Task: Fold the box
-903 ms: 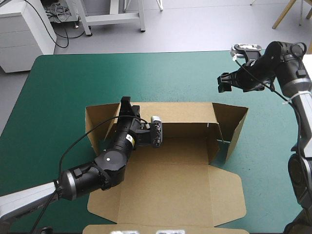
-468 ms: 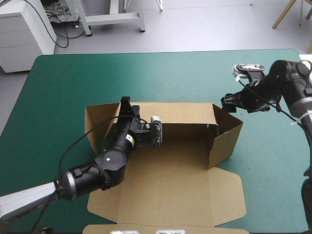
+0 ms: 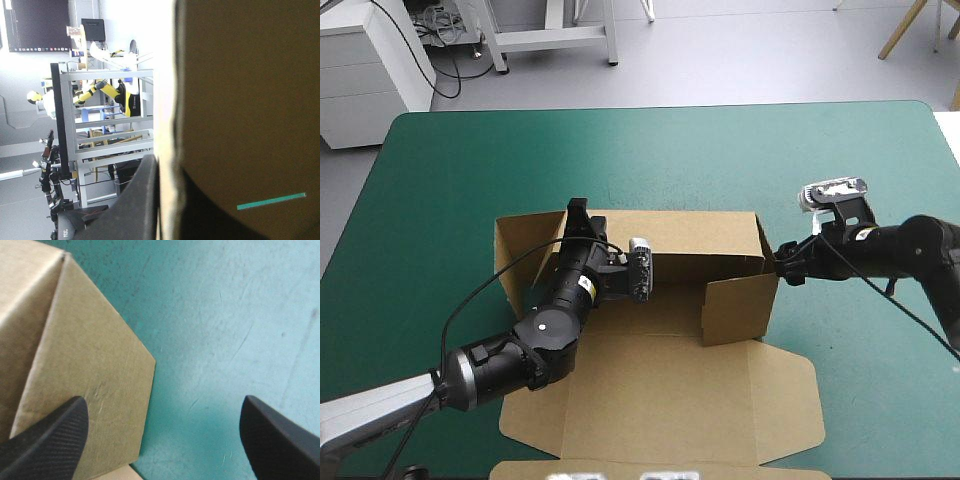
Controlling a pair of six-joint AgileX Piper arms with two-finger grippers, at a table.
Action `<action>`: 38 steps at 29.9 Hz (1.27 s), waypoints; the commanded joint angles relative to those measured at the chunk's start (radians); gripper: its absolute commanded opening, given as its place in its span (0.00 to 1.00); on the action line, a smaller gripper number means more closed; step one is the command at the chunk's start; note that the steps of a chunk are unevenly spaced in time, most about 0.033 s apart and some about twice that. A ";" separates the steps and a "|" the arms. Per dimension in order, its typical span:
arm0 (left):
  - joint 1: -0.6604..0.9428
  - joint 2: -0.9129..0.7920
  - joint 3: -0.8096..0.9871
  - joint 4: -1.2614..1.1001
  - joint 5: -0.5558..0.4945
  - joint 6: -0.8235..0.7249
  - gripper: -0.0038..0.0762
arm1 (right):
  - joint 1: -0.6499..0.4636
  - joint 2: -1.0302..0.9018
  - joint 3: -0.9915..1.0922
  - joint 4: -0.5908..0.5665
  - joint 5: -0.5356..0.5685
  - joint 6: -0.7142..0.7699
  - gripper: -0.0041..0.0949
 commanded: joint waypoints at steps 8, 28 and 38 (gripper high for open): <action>-0.009 -0.021 -0.014 -0.009 0.009 -0.021 0.04 | -0.007 -0.144 0.137 0.178 -0.145 -0.241 0.80; -0.009 -0.021 -0.014 -0.009 -0.005 -0.021 0.04 | -0.005 -0.131 0.166 0.310 -0.027 -0.327 0.80; -0.009 -0.021 -0.014 -0.009 -0.068 -0.027 0.04 | 0.208 -0.106 0.264 0.306 -0.303 -0.381 0.69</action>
